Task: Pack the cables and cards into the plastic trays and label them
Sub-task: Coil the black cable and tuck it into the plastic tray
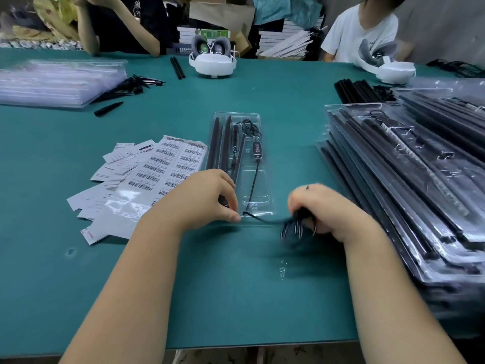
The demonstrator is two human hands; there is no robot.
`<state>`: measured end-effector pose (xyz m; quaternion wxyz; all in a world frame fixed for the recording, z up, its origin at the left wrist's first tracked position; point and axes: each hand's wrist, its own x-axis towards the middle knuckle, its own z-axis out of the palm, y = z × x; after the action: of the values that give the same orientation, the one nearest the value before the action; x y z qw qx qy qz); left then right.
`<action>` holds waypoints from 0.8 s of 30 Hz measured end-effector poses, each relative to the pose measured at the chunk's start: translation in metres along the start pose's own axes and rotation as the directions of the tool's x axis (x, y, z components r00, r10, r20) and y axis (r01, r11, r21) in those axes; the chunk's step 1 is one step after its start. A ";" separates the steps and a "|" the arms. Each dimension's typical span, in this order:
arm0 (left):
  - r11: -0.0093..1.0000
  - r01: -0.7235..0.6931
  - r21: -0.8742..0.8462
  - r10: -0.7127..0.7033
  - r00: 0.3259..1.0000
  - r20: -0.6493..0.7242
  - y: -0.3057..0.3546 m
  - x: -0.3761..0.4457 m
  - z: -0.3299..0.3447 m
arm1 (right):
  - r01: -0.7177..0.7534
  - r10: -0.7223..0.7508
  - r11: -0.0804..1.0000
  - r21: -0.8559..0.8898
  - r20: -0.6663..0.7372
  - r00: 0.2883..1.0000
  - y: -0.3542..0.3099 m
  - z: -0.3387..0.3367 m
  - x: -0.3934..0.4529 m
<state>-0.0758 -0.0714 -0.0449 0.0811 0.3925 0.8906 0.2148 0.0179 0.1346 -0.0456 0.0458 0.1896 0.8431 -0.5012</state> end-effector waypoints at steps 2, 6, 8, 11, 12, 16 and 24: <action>0.999 -0.001 -0.052 0.001 1.000 0.007 -0.003 -0.003 -0.004 | 0.044 0.022 0.968 -0.247 0.257 0.966 0.002 -0.001 -0.006; 0.994 0.012 -0.112 -0.008 0.999 0.036 -0.009 -0.005 -0.008 | 0.048 0.006 0.906 -0.421 0.126 0.992 0.002 -0.004 -0.006; 0.992 0.019 -0.122 -0.012 0.999 0.052 -0.010 -0.005 -0.009 | -0.021 0.008 0.913 -0.408 -0.033 0.999 0.001 -0.007 -0.004; 0.989 0.038 -0.141 -0.031 0.998 0.054 -0.011 -0.005 -0.009 | -0.095 0.028 0.917 -0.388 -0.175 0.984 0.003 -0.007 -0.001; 0.990 0.040 -0.138 -0.032 0.998 0.058 -0.011 -0.005 -0.008 | -0.119 0.044 0.910 -0.398 -0.194 0.980 0.003 -0.007 0.000; 0.995 0.049 -0.088 -0.038 0.992 0.117 -0.007 -0.005 -0.006 | -0.171 0.069 0.894 -0.414 -0.250 0.966 0.004 -0.006 0.001; 0.996 0.025 0.084 -0.030 0.998 0.056 0.011 -0.001 0.005 | -0.094 -0.069 0.949 -0.300 -0.491 0.868 0.009 -0.010 0.001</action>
<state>-0.0659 -0.0637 -0.0445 0.0930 0.3892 0.9014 0.1651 0.0210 0.1478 -0.0484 -0.1389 0.3075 0.8941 -0.2946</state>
